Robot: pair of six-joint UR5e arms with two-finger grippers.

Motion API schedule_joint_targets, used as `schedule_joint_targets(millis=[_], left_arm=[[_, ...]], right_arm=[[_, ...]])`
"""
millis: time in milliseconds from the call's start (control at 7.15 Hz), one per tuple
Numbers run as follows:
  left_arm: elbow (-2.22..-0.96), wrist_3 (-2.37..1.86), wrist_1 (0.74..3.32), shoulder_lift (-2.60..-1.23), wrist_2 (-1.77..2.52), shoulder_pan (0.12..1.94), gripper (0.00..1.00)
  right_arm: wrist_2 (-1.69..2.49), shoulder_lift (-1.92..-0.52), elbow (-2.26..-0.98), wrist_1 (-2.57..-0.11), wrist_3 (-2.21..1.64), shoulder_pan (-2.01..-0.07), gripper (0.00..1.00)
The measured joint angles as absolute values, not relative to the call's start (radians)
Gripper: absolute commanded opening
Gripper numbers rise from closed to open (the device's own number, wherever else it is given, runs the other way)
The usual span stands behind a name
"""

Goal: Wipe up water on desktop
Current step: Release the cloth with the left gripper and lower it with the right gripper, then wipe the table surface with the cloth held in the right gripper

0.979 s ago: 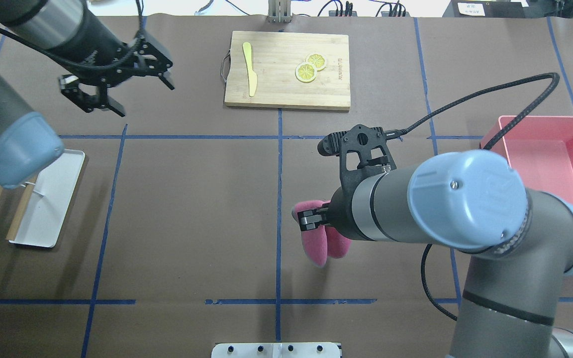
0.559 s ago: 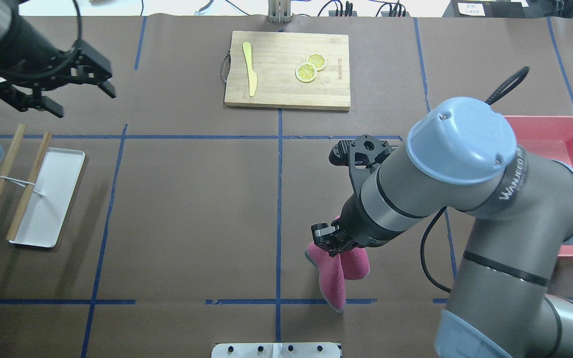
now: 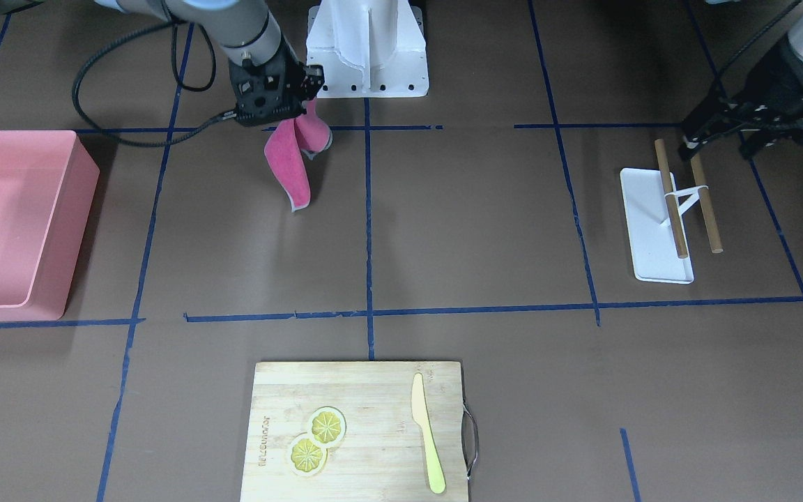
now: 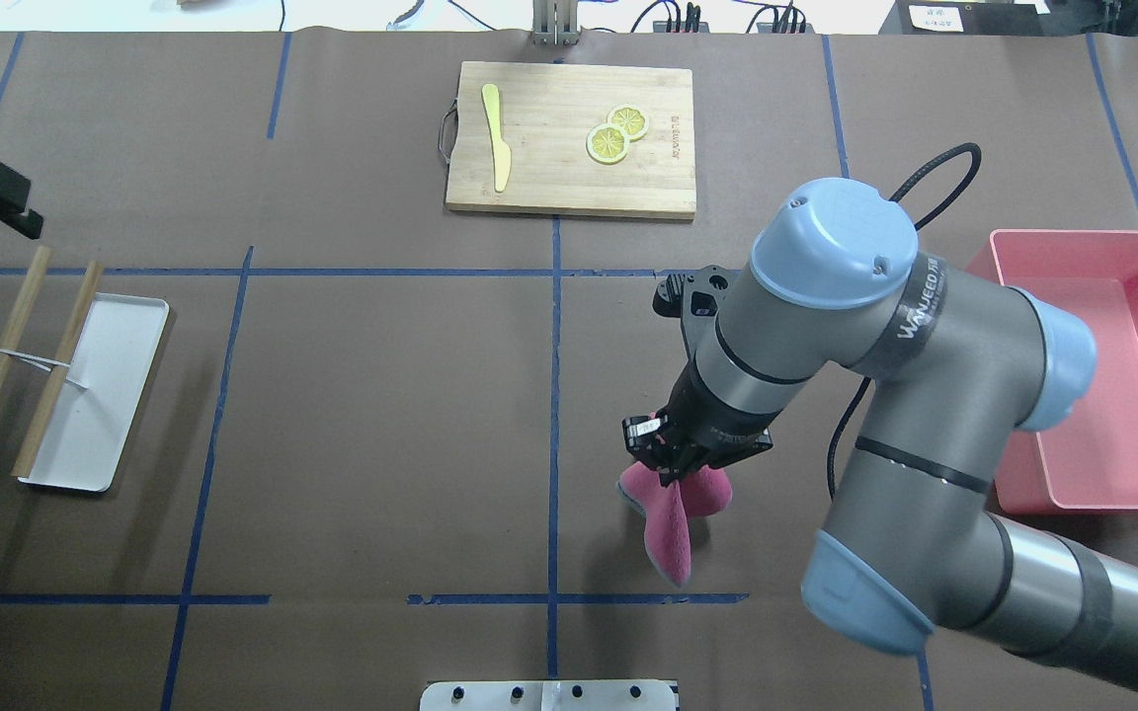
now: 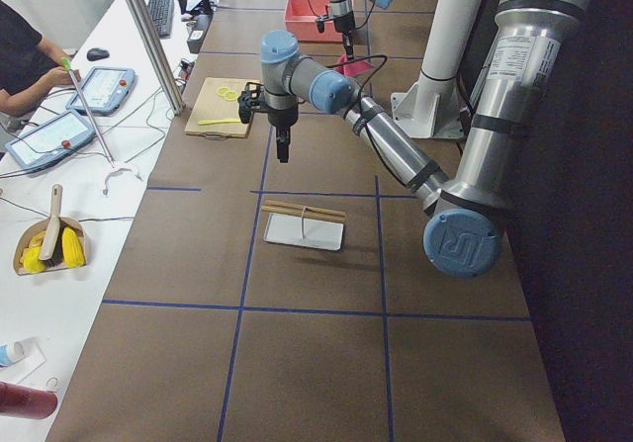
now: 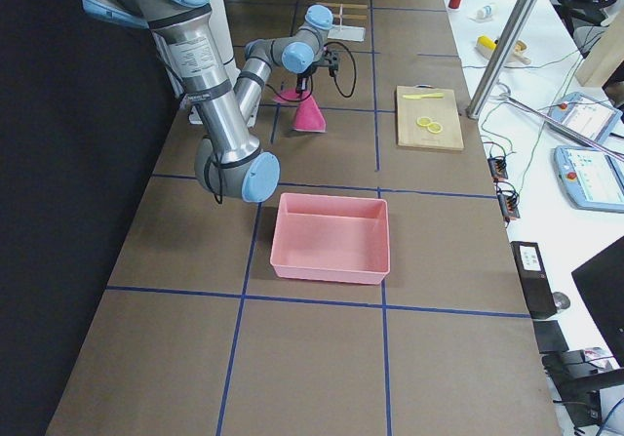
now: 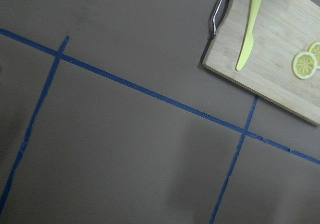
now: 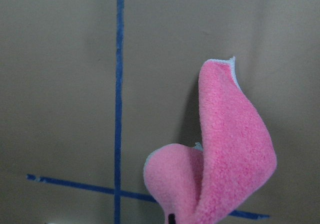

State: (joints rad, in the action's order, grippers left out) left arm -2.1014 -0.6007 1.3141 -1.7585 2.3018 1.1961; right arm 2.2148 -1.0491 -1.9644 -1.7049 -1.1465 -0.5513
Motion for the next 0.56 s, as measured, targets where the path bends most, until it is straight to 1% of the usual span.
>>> schedule_joint_targets(millis=[419, 559], left_arm=[[-2.096, -0.517, 1.313, -1.739, 2.302, 1.234, 1.0], [-2.095, -0.514, 1.313, -1.738, 2.302, 1.238, 1.0]], right_arm=[[2.217, -1.064, -1.729, -1.508, -1.142, -0.624, 0.0], [2.217, -1.074, -1.682, -1.468, -1.134, -0.653, 0.0]])
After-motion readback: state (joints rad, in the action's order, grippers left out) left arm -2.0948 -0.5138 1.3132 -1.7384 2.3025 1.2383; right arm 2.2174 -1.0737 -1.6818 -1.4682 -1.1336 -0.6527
